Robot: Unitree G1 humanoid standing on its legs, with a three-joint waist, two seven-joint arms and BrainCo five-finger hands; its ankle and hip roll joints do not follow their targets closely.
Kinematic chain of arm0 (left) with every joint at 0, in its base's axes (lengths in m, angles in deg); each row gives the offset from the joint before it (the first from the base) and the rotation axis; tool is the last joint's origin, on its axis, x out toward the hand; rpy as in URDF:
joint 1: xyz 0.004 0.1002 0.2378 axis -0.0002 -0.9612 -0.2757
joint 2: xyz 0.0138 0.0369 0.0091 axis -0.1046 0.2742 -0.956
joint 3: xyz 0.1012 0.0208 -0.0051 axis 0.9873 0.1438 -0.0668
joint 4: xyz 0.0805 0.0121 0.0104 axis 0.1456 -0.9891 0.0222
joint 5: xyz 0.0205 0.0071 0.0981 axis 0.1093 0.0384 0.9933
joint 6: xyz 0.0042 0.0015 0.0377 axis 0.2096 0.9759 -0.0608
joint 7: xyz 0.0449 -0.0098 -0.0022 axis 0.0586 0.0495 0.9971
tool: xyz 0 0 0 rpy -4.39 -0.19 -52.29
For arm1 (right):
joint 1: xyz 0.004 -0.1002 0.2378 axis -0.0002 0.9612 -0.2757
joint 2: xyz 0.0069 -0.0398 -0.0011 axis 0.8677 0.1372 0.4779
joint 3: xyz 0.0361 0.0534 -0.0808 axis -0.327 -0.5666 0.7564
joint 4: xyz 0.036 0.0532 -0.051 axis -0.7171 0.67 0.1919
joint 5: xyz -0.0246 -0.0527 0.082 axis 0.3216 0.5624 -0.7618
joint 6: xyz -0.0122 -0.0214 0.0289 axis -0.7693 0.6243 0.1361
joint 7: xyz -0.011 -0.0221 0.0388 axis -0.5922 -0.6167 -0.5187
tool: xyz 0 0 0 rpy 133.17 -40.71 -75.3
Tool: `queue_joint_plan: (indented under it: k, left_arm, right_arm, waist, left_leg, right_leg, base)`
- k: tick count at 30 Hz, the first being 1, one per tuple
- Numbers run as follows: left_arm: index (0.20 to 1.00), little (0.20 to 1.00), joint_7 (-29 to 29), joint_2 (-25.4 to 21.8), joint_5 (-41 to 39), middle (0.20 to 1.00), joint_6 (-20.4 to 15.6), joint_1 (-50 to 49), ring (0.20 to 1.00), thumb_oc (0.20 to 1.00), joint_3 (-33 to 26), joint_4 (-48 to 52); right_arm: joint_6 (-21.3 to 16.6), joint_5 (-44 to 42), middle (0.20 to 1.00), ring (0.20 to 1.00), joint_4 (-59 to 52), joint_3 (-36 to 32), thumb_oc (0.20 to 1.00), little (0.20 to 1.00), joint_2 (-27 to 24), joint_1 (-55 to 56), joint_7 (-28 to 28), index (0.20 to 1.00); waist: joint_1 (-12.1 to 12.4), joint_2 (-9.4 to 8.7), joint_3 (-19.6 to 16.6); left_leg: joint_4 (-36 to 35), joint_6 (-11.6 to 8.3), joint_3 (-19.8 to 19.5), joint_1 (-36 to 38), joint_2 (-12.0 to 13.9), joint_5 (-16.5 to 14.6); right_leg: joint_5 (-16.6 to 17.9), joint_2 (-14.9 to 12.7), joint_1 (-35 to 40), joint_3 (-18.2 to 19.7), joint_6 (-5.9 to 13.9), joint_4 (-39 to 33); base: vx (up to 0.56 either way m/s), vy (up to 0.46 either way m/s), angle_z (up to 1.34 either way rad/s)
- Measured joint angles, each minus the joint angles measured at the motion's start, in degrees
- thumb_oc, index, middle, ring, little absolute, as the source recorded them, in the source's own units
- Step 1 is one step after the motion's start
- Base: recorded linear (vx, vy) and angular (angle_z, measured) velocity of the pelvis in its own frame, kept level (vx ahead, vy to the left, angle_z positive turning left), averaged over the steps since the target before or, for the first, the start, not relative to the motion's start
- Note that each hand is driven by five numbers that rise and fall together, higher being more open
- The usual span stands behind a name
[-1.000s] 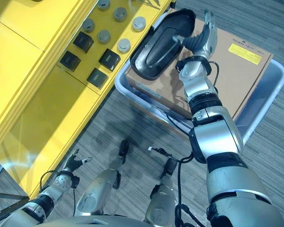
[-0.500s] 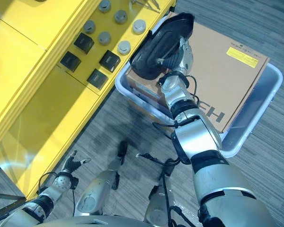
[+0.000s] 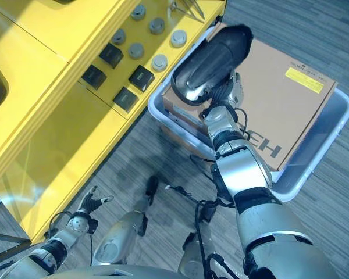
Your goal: Move parts from the plastic box to the shelf.
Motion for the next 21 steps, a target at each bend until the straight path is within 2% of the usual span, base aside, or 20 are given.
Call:
queue_joint_plan:
  k: [6,9,14,16,21]
  left_arm:
    - [1.000,1.000,-0.1,0.1,0.0,1.000,0.2,-0.2,1.000,1.000,0.0,0.1]
    - [1.000,1.000,-0.1,0.1,0.1,1.000,0.2,-0.7,1.000,1.000,0.0,0.5]
    - [1.000,1.000,-0.2,0.2,0.0,1.000,0.1,-0.9,1.000,1.000,-0.2,-0.2]
    - [1.000,1.000,-0.6,0.3,0.0,1.000,0.0,-0.9,1.000,1.000,-0.2,-1.1]
    - [1.000,1.000,-0.7,0.3,0.0,1.000,0.0,-0.6,1.000,1.000,-0.4,-1.8]
  right_arm:
    - [0.5,-1.5,0.200,0.200,0.0,1.0,0.200,0.200,-3.8,1.0,0.2,0.200]
    - [1.6,5.9,0.200,0.200,-0.4,8.0,0.200,0.200,-7.5,4.0,0.1,0.200]
    - [3.2,16.2,0.200,0.200,-0.3,10.3,0.200,0.200,-10.2,7.3,1.1,0.200]
    - [3.9,18.6,0.200,0.200,-0.1,10.3,0.200,0.200,-10.7,7.8,1.4,0.200]
    - [4.1,20.9,0.200,0.200,-1.0,10.4,0.200,0.200,-12.5,7.7,2.6,0.200]
  waist:
    - [-0.4,-0.02,-1.1]
    - [-0.5,-0.03,-1.1]
    - [-1.6,-0.05,-1.1]
    - [-2.8,-0.05,-1.1]
    - [-3.4,-0.08,-1.1]
  left_leg:
    - [0.0,-0.14,0.0,0.2,0.0,0.0]
    - [0.0,-0.12,-0.1,0.3,0.0,0.1]
    - [0.0,0.07,0.0,0.4,0.1,0.3]
    - [0.0,0.08,0.3,0.6,0.2,0.4]
    - [0.0,0.01,1.8,1.3,0.4,0.3]
  right_leg:
    - [0.0,0.1,0.2,0.1,0.02,0.0]
    - [0.0,0.1,0.3,0.1,0.05,0.0]
    - [0.0,0.2,0.3,0.2,0.05,0.0]
    - [0.0,0.2,0.3,0.6,0.04,0.0]
    - [0.3,0.2,0.2,2.1,-0.03,0.0]
  base:
    - [0.00,0.000,0.00]
    - [-0.01,-0.007,0.00]
    - [-0.01,-0.005,-0.01]
    - [-0.04,0.004,-0.06]
    - [-0.04,-0.003,-0.13]
